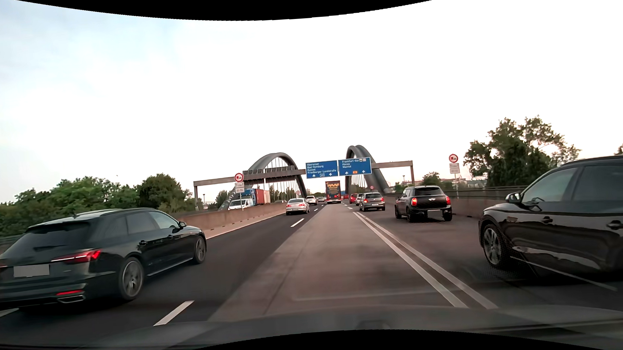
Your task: Follow the waypoints while adhering to traffic rules and regulations
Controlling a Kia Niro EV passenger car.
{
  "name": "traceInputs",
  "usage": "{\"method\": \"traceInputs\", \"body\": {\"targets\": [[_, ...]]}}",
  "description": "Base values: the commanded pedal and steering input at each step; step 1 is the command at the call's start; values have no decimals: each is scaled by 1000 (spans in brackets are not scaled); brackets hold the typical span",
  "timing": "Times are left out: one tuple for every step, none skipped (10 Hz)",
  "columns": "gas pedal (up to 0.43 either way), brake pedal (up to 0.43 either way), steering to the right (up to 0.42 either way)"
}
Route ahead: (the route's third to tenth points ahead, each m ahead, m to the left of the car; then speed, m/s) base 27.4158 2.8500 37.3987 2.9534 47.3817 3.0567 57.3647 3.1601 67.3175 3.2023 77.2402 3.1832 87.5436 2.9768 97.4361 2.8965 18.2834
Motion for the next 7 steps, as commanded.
{"method": "traceInputs", "body": {"targets": [[28, 0, -7], [28, 0, -7], [28, 0, -6], [28, 0, -5], [39, 0, -4], [47, 0, -3], [59, 0, -2]]}}
